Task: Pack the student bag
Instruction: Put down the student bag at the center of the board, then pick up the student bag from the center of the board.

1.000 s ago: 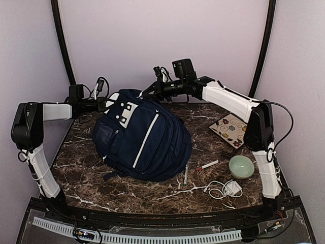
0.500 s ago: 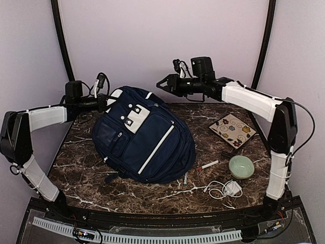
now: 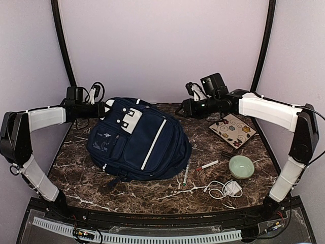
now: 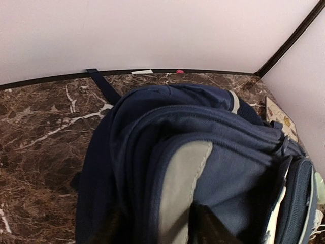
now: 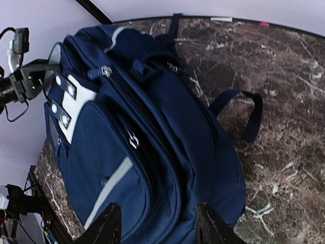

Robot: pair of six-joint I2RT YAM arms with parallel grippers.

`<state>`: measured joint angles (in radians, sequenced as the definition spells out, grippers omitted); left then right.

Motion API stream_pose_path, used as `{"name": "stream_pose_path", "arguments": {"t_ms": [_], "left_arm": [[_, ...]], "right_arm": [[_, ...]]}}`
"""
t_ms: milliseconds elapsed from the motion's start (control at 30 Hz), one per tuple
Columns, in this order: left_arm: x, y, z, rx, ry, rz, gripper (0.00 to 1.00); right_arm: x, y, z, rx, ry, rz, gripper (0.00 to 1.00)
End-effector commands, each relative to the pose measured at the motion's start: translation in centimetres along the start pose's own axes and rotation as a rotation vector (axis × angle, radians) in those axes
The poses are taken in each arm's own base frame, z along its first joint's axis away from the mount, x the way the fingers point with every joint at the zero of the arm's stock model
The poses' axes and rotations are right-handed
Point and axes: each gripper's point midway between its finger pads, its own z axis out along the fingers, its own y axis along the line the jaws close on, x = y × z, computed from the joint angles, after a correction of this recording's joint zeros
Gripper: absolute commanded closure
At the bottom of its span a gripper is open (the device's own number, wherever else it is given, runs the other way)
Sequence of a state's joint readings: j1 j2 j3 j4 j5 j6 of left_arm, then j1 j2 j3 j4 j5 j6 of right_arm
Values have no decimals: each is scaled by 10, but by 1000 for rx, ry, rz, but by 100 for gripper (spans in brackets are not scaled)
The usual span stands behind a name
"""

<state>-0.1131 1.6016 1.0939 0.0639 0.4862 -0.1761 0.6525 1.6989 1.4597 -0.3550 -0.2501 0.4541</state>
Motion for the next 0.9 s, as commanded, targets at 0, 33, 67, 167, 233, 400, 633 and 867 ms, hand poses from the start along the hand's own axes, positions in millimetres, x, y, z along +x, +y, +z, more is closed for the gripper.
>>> {"name": "stream_pose_path", "arguments": {"t_ms": [0, 33, 67, 167, 233, 400, 633, 867], "left_arm": [[17, 18, -16, -127, 53, -21, 40], [14, 19, -20, -147, 41, -3, 38], [10, 20, -25, -165, 27, 15, 36], [2, 22, -38, -217, -4, 62, 28], [-2, 19, -44, -224, -14, 91, 24], [-5, 11, -52, -205, -17, 114, 21], [-1, -1, -58, -155, -5, 157, 21], [6, -12, -55, -83, 3, 175, 21]], "right_arm": [[26, -8, 8, 32, 55, -12, 50], [33, -10, 11, 36, 73, -5, 50], [38, -12, 13, 32, 84, 1, 50], [47, -13, 20, 14, 103, 13, 50], [51, -12, 26, -4, 116, 16, 48], [46, 3, 52, -109, 152, 40, 45], [44, 7, 90, -166, 199, 86, 45], [35, 54, 94, -434, 222, 107, 82]]}}
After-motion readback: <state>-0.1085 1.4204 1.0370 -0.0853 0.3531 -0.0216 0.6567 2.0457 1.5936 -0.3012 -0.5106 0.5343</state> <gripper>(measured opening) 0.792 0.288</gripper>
